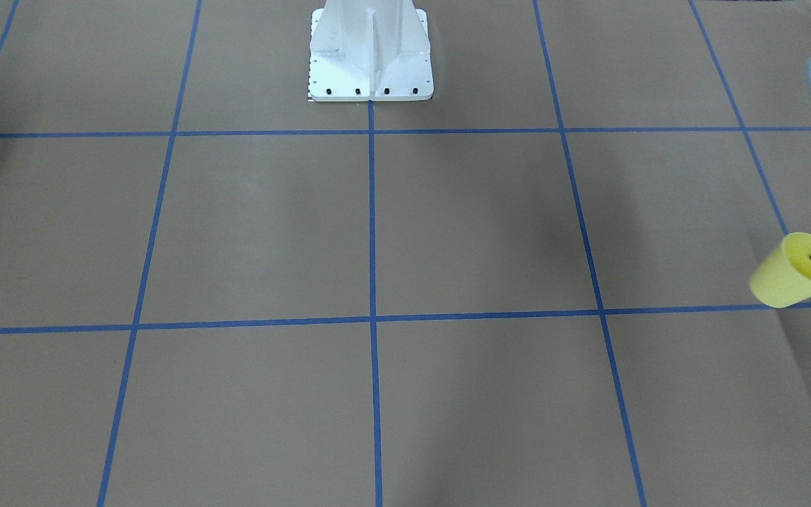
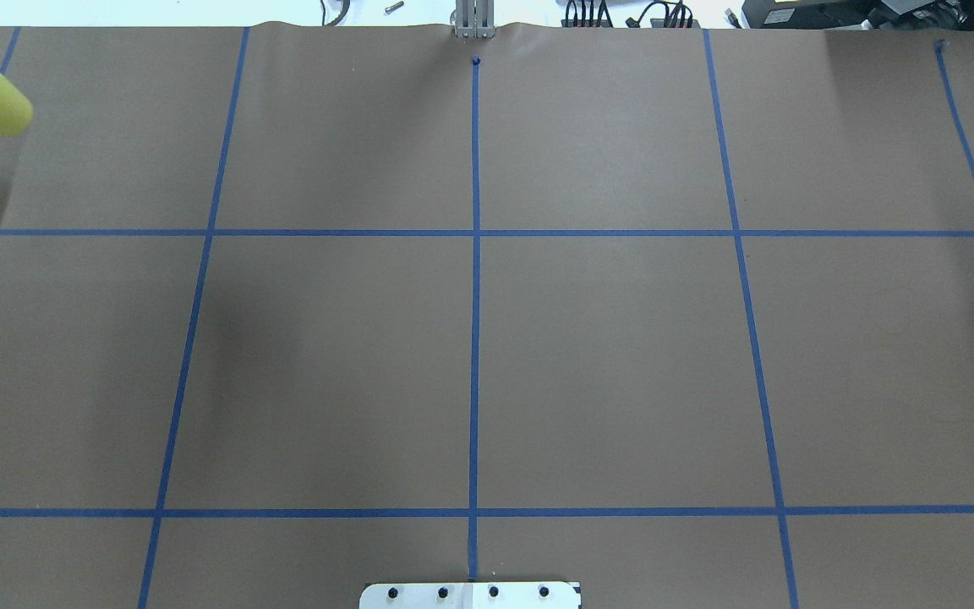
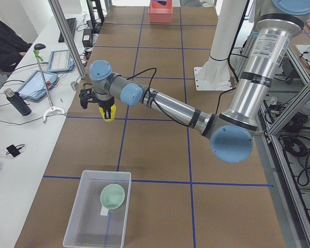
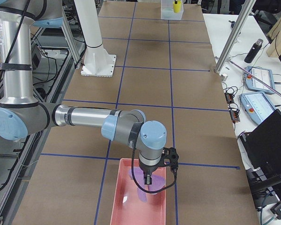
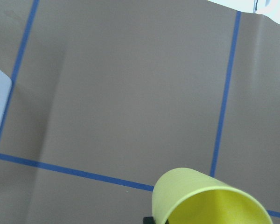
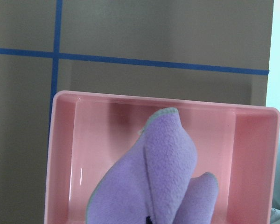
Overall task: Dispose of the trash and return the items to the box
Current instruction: 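Carry the cup into the clear bin while the right drops cloth in pink tray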
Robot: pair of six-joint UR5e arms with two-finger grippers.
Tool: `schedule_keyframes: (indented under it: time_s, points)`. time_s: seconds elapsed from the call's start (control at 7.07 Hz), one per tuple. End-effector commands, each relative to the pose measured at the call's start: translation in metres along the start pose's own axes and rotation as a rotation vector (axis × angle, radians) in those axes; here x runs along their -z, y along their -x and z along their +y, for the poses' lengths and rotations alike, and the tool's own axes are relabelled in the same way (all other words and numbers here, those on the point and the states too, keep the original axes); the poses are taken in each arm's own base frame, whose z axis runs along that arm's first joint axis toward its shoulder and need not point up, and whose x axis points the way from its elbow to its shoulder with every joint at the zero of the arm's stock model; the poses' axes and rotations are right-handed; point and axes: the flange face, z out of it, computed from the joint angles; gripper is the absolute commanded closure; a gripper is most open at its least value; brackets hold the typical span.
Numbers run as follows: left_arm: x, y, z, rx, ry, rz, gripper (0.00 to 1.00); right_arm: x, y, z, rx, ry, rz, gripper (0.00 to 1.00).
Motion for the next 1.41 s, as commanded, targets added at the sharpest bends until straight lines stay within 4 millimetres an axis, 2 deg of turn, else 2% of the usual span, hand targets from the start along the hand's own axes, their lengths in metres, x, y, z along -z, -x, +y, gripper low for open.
schedule_keyframes:
  time_s: [0.0,0.14,0.28,0.42,0.71,0.85,0.99,1.13,1.27]
  points:
    - [0.030,0.096,-0.029,-0.067,0.006,-0.039,1.00,-0.001,0.000,-0.002,-0.004,-0.002,0.002,0.00]
    - [0.034,0.138,-0.037,-0.067,0.007,-0.054,1.00,0.005,0.010,-0.008,0.008,-0.025,-0.028,0.00]
    - [0.042,0.186,-0.042,-0.052,0.005,-0.066,1.00,0.018,0.035,-0.026,0.006,-0.060,-0.076,0.00]
    - [0.043,0.229,-0.044,-0.045,0.012,-0.093,1.00,0.031,0.077,-0.042,-0.035,-0.077,-0.090,0.00]
    - [0.009,0.295,-0.037,0.033,0.067,-0.133,1.00,0.048,0.176,-0.058,-0.097,-0.084,-0.130,0.00]
    - [-0.001,0.325,-0.034,0.149,0.066,-0.137,1.00,0.060,0.214,-0.063,-0.125,-0.097,-0.139,0.00]
    - [-0.006,0.339,-0.037,0.261,0.001,-0.180,1.00,0.066,0.237,-0.066,-0.134,-0.102,-0.147,0.00]
    - [-0.023,0.365,-0.034,0.342,-0.038,-0.211,1.00,0.073,0.250,-0.073,-0.128,-0.108,-0.158,0.00]
    - [-0.028,0.369,-0.037,0.444,-0.093,-0.195,1.00,0.078,0.257,-0.075,-0.126,-0.115,-0.168,0.00]
